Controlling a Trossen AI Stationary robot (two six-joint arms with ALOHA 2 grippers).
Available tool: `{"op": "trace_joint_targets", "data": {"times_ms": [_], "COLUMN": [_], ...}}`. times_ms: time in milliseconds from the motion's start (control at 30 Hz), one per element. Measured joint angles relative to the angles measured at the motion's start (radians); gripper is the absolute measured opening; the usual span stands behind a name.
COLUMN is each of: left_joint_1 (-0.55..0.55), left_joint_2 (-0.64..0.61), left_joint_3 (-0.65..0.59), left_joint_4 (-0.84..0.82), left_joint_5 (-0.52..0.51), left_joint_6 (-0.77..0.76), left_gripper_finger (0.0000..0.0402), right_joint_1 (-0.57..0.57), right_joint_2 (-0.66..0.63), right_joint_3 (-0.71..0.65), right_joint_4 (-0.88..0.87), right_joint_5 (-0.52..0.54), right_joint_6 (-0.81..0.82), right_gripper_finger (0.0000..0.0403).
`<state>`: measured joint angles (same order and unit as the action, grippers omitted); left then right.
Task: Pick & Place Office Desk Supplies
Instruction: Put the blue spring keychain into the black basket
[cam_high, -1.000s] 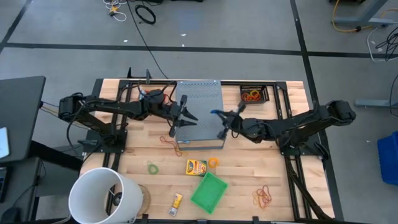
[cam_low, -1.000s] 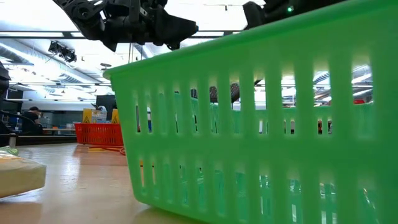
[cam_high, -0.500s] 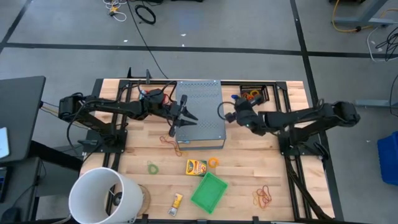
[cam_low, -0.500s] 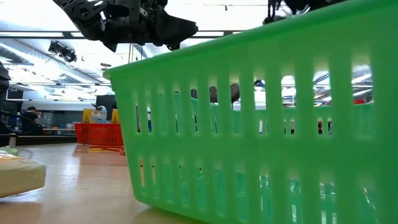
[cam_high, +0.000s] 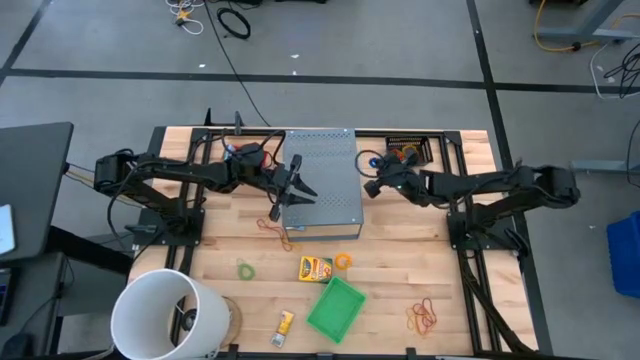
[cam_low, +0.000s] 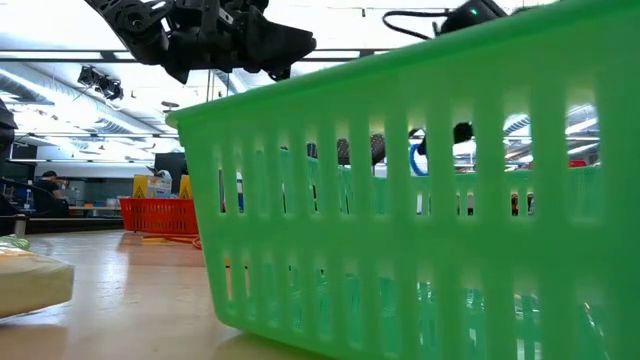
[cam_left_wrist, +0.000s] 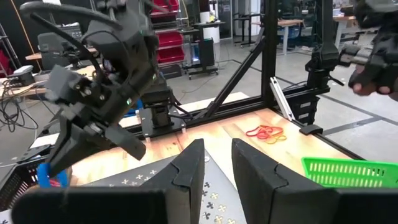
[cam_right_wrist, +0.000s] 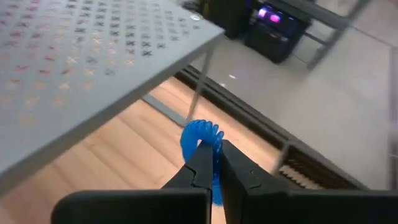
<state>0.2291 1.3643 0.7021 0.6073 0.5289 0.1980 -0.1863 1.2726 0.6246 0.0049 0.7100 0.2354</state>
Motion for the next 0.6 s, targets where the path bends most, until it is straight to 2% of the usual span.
{"op": "trace_joint_targets", "data": {"times_ms": [100,233,333,467,600], "left_joint_1": [0.0,0.0,0.0,0.0,0.0], "left_joint_2": [0.0,0.0,0.0,0.0,0.0], "left_joint_3": [0.0,0.0,0.0,0.0,0.0], "left_joint_4": [-0.001,-0.003,-0.003,0.0,0.001], "left_joint_5": [0.0,0.0,0.0,0.0,0.0], "left_joint_6": [0.0,0.0,0.001,0.001,0.001], "left_gripper_finger": [0.0089,0.0089,0.0089,0.0089,0.0089], "right_joint_1": [-0.037,-0.117,-0.188,-0.266,-0.325], "right_joint_2": [-0.016,-0.025,-0.03,-0.03,-0.03], "right_joint_3": [-0.141,-0.33,-0.443,-0.552,-0.617], "right_joint_4": [0.264,0.664,0.876,1.046,1.136], "right_joint_5": [-0.1,-0.296,-0.442,-0.56,-0.571], "right_joint_6": [-0.026,-0.076,-0.092,-0.094,-0.075], "right_gripper_finger": [0.0008,0.0008,0.0008,0.0008,0.0008]}}
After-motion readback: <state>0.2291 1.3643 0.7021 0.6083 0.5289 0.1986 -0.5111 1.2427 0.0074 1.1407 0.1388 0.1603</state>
